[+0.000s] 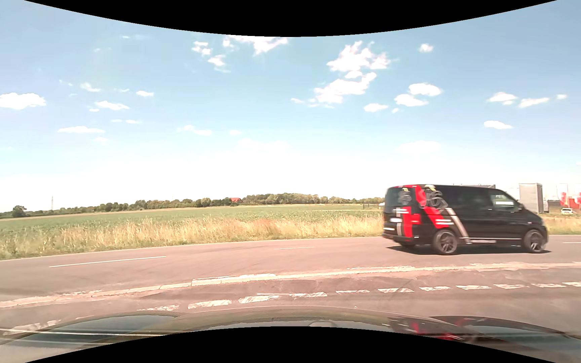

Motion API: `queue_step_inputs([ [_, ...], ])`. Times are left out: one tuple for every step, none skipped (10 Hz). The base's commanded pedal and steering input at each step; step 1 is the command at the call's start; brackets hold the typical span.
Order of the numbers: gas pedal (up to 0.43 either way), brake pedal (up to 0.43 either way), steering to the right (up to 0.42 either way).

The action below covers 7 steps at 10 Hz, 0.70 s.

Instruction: Follow the waypoints while adhering to traffic rules and regulations

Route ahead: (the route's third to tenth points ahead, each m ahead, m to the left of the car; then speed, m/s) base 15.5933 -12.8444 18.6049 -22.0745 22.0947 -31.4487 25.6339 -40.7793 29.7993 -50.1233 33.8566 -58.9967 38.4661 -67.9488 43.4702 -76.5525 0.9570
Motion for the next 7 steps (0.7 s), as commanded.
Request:
queue_step_inputs([
  [0.287,0.0,0.31],
  [0.299,0.0,0.315],
  [0.311,0.0,0.32],
  [0.311,0.0,0.32],
  [0.311,0.0,0.326],
  [0.311,0.0,0.334],
  [0.311,0.0,0.343],
])
